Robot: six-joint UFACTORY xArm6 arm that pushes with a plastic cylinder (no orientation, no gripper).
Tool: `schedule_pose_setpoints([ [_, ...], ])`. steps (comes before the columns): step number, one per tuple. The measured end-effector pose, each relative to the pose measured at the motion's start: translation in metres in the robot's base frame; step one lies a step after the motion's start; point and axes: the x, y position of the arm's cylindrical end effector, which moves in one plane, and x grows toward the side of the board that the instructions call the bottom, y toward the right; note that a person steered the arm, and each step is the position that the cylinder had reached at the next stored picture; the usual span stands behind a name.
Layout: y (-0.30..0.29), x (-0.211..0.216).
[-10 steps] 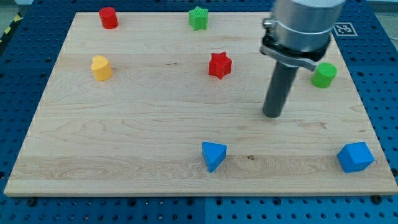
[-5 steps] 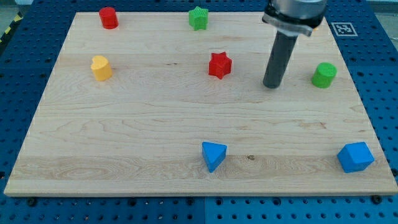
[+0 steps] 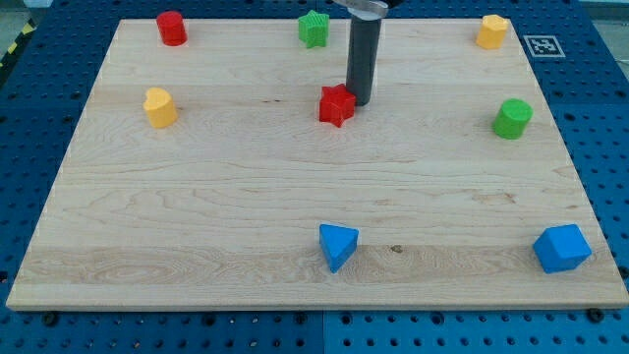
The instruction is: Move red star at the bottom left side of the board
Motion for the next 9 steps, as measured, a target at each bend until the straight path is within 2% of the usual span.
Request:
schedule_pose_setpoints([
  [2, -0.03, 0.002],
  [9, -0.151, 0.121],
])
